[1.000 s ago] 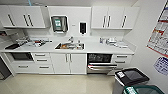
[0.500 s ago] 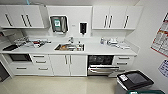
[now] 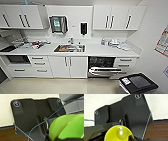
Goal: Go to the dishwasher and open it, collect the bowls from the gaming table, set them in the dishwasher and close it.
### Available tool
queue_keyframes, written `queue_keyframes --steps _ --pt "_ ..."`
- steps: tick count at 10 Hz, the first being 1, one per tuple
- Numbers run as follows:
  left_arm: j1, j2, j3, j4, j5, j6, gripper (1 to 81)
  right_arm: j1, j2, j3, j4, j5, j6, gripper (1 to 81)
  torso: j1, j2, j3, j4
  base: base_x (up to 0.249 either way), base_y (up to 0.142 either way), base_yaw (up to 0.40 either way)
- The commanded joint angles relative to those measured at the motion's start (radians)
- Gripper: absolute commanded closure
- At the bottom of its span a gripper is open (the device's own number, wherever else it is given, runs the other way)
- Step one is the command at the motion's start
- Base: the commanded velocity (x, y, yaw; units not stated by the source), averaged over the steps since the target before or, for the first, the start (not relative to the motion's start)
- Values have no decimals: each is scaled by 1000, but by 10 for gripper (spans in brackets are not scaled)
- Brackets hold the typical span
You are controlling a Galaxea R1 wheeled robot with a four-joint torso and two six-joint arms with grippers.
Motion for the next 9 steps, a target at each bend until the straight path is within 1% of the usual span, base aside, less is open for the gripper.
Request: queue_keyframes --steps 1,9 --pt "-22 -10 -3 10 28 0 811 36 -4 -1 -6 -45 1 811 0 0 0 0 138 0 0" --pt "-22 -10 -3 10 28 0 811 36 -5 -1 -5 -45 1 811 0 0 0 0 138 0 0"
